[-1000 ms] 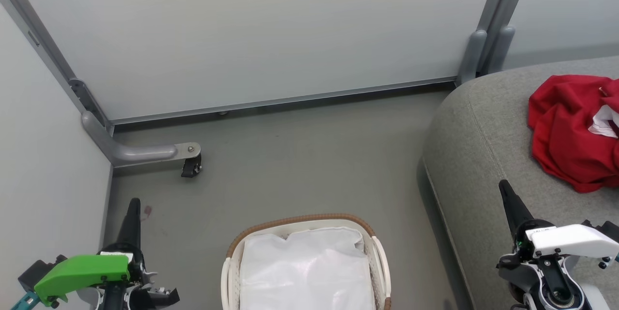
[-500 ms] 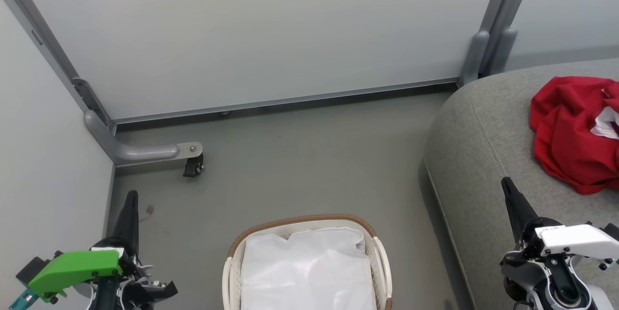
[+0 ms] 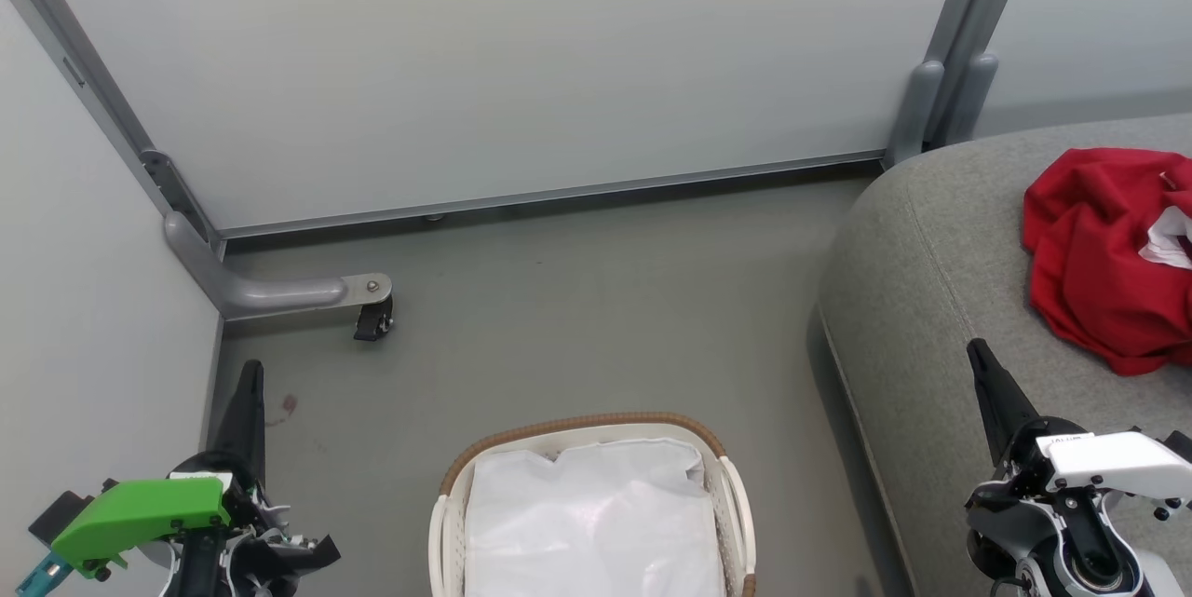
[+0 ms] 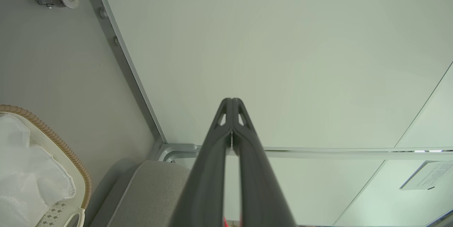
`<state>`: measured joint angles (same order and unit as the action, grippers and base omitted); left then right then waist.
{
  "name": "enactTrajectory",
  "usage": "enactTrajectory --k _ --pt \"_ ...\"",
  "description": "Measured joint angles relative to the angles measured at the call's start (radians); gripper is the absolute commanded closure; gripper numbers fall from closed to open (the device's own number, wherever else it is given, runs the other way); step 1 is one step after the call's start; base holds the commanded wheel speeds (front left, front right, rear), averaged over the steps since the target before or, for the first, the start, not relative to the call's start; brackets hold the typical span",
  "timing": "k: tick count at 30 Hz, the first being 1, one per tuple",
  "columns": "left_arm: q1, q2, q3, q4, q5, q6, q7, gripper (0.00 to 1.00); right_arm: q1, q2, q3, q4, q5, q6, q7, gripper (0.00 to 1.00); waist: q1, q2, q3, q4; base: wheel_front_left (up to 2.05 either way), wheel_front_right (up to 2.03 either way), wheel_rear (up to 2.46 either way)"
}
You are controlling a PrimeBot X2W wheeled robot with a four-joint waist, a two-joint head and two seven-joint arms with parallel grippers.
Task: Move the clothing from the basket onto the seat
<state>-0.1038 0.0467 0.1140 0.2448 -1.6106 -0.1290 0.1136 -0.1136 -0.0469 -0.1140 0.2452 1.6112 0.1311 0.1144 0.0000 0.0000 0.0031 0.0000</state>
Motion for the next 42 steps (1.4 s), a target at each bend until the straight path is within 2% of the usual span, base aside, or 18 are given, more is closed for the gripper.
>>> enactTrajectory --k 42 --pt "0.0 0.0 0.0 -0.001 -0.001 0.0 0.0 1.0 0.0 0.0 0.0 0.0 0.0 0.0 0.0 1.0 0.0 0.0 0.0 0.0 0.0 0.0 0.0"
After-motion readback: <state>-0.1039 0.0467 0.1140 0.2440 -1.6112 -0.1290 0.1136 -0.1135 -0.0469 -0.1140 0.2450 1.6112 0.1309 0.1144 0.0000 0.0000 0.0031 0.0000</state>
